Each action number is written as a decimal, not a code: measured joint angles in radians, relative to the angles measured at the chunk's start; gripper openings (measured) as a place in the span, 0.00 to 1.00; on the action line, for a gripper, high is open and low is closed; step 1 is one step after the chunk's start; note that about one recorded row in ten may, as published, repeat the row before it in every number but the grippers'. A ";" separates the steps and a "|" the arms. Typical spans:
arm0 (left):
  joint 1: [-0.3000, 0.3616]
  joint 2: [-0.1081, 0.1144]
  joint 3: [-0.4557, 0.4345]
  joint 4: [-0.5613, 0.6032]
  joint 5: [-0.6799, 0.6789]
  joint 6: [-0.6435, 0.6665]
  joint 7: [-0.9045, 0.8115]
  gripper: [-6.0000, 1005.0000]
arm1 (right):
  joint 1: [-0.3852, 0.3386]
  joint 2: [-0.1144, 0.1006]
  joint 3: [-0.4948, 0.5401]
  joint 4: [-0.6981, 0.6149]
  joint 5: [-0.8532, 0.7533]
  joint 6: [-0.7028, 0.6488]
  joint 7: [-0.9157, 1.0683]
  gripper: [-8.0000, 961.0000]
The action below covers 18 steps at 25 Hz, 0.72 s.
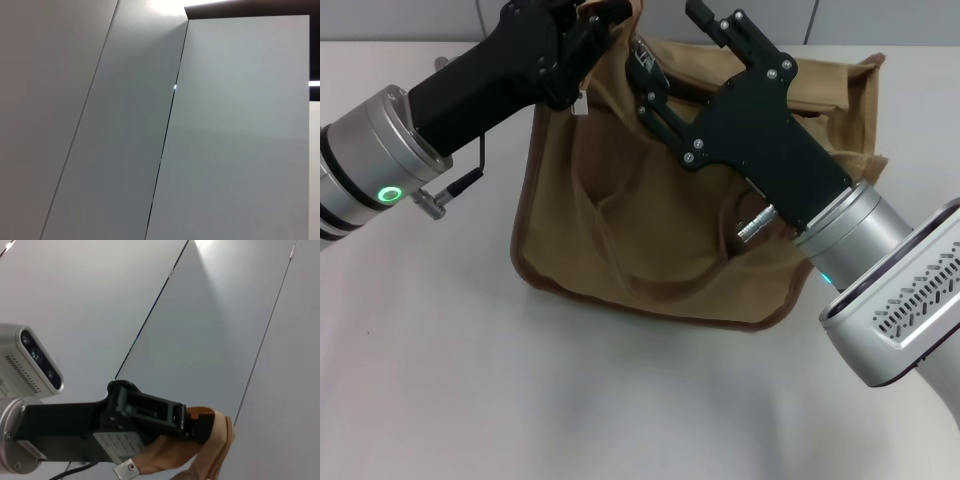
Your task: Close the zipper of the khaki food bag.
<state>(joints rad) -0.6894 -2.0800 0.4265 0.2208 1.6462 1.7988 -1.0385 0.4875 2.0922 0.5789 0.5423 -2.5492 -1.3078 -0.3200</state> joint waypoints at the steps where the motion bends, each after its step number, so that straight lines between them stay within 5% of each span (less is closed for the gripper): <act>1: 0.000 0.000 0.000 0.000 0.000 0.000 0.000 0.05 | 0.000 0.000 0.000 0.000 0.000 0.000 0.000 0.68; 18: -0.003 0.000 0.000 -0.012 -0.004 -0.001 0.000 0.05 | 0.003 0.000 0.003 0.020 -0.003 0.042 0.003 0.66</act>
<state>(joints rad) -0.6925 -2.0801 0.4264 0.2086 1.6418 1.7976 -1.0385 0.4904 2.0924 0.5823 0.5625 -2.5525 -1.2662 -0.3168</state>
